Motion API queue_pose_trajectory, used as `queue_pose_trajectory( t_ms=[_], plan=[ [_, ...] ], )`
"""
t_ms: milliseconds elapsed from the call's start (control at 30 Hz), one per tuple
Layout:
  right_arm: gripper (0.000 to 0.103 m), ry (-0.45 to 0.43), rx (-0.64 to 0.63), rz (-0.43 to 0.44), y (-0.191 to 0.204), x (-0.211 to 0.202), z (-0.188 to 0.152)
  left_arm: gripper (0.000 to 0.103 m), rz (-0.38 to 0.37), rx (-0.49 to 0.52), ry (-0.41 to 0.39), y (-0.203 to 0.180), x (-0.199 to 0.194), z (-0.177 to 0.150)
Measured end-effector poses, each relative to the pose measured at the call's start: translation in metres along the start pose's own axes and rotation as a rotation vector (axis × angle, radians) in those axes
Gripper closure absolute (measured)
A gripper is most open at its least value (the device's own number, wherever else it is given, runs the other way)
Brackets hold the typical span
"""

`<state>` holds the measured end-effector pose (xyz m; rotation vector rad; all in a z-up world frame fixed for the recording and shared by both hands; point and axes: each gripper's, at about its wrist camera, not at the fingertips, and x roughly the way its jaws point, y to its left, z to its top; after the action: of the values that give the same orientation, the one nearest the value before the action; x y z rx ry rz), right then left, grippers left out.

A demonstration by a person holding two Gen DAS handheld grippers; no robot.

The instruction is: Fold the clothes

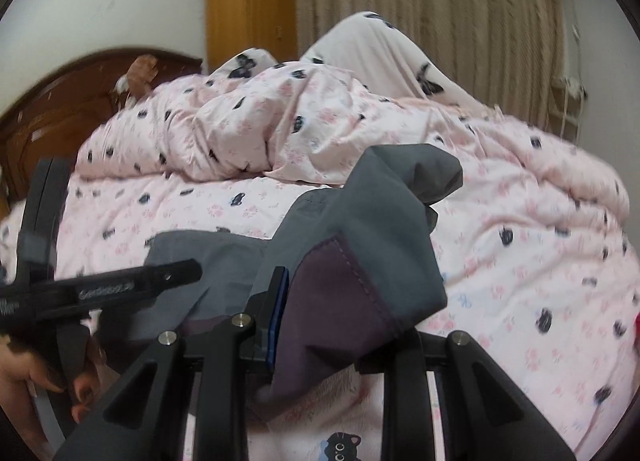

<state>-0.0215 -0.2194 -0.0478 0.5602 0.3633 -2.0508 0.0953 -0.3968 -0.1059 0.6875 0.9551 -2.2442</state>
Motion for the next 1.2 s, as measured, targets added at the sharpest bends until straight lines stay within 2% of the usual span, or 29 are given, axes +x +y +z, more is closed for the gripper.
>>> queue_pose_trajectory(
  t_ms=[167, 333, 433, 633, 833, 967, 1067, 1200],
  plan=[
    [0.077, -0.002, -0.192, -0.031, 0.034, 0.000, 0.002, 0.038, 0.078, -0.143, -0.045, 0.038, -0.016, 0.014],
    [0.076, 0.005, -0.388, -0.045, 0.073, 0.004, -0.002, 0.038, 0.204, -0.187, -0.099, 0.076, -0.036, 0.029],
    [0.076, 0.019, -0.500, -0.035, 0.099, 0.009, -0.007, 0.038, 0.250, -0.217, -0.122, 0.096, -0.046, 0.035],
    [0.076, 0.081, -0.715, -0.013, 0.150, 0.029, -0.024, 0.038, 0.247, -0.285, -0.128, 0.118, -0.053, 0.037],
    [0.075, 0.123, -0.952, -0.036, 0.188, 0.047, -0.053, 0.038, 0.244, -0.286, -0.117, 0.122, -0.054, 0.040],
    [0.074, 0.145, -1.051, -0.040, 0.198, 0.053, -0.070, 0.038, 0.149, -0.246, -0.123, 0.115, -0.058, 0.044],
    [0.074, 0.142, -1.110, -0.035, 0.201, 0.056, -0.079, 0.038, 0.028, -0.102, -0.108, 0.091, -0.060, 0.047],
    [0.072, 0.116, -1.138, -0.022, 0.200, 0.059, -0.085, 0.038, -0.006, 0.085, -0.058, 0.057, -0.053, 0.042]
  ],
)
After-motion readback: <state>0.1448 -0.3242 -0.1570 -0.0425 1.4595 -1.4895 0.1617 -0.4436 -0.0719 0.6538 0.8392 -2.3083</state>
